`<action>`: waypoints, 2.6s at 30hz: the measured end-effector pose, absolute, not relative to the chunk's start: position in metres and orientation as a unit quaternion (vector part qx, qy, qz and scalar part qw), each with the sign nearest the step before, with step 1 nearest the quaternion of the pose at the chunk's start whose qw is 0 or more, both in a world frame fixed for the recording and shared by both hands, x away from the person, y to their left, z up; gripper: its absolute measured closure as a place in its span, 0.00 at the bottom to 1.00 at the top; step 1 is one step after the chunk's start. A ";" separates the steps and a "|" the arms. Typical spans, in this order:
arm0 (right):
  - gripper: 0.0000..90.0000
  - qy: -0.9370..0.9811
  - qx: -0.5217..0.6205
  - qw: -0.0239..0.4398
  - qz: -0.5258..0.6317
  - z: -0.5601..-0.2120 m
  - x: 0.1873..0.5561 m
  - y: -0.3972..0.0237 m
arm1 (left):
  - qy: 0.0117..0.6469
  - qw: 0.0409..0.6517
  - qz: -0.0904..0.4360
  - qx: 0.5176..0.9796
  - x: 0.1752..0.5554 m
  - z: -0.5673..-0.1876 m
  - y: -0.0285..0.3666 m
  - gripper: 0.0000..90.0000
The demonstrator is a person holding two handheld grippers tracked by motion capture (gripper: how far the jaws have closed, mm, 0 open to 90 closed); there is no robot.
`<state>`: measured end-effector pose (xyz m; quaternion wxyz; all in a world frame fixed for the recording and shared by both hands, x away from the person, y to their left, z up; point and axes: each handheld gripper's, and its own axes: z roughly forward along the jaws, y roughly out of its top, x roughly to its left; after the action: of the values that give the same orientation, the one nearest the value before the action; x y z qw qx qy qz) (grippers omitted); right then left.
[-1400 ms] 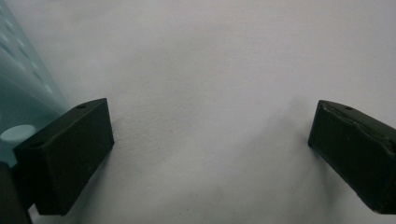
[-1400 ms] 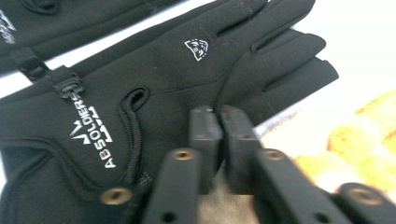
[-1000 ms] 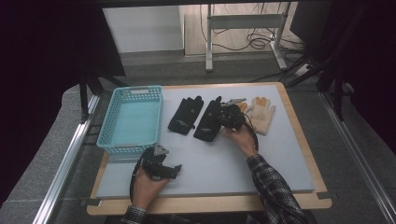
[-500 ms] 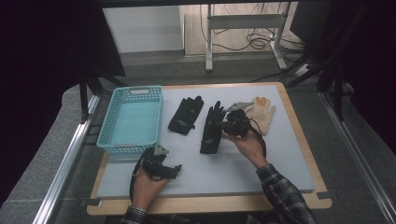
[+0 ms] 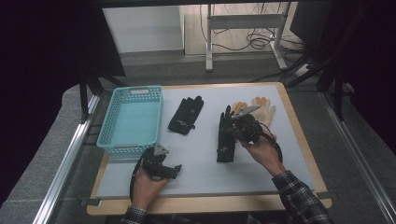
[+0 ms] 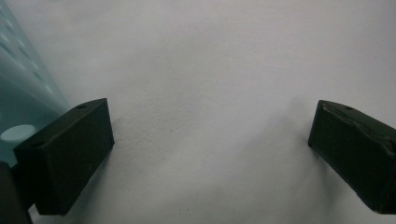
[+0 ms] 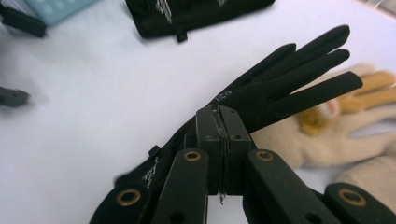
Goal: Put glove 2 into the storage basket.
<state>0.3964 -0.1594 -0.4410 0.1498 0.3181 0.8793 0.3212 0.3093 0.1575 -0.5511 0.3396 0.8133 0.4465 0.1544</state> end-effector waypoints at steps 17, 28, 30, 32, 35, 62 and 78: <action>0.95 0.889 0.289 0.103 0.339 -0.455 0.408 -0.085 | 0.447 0.341 0.154 0.812 0.309 -0.551 0.157 0.00; 0.73 0.885 0.261 0.084 0.376 -0.452 0.404 -0.055 | 0.449 0.349 0.151 0.809 0.308 -0.550 0.162 0.04; 0.71 0.884 0.264 0.093 0.375 -0.451 0.407 -0.062 | 0.447 0.343 0.158 0.811 0.307 -0.550 0.165 0.05; 0.71 0.880 0.273 0.099 0.376 -0.452 0.410 -0.069 | 0.451 0.344 0.158 0.808 0.307 -0.550 0.170 0.03; 0.70 0.875 0.286 0.104 0.377 -0.458 0.416 -0.081 | 0.455 0.344 0.157 0.806 0.306 -0.551 0.177 0.04; 0.96 0.898 0.252 0.140 0.332 -0.516 0.429 -0.054 | 0.456 0.340 0.159 0.807 0.306 -0.551 0.178 0.04; 0.97 0.894 0.271 0.123 0.336 -0.488 0.392 -0.128 | 0.457 0.341 0.159 0.806 0.306 -0.552 0.178 0.04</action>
<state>0.3922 -0.1279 -0.4883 0.1228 0.2707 0.8936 0.3362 0.3061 0.1779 -0.5515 0.3414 0.8060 0.4566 0.1587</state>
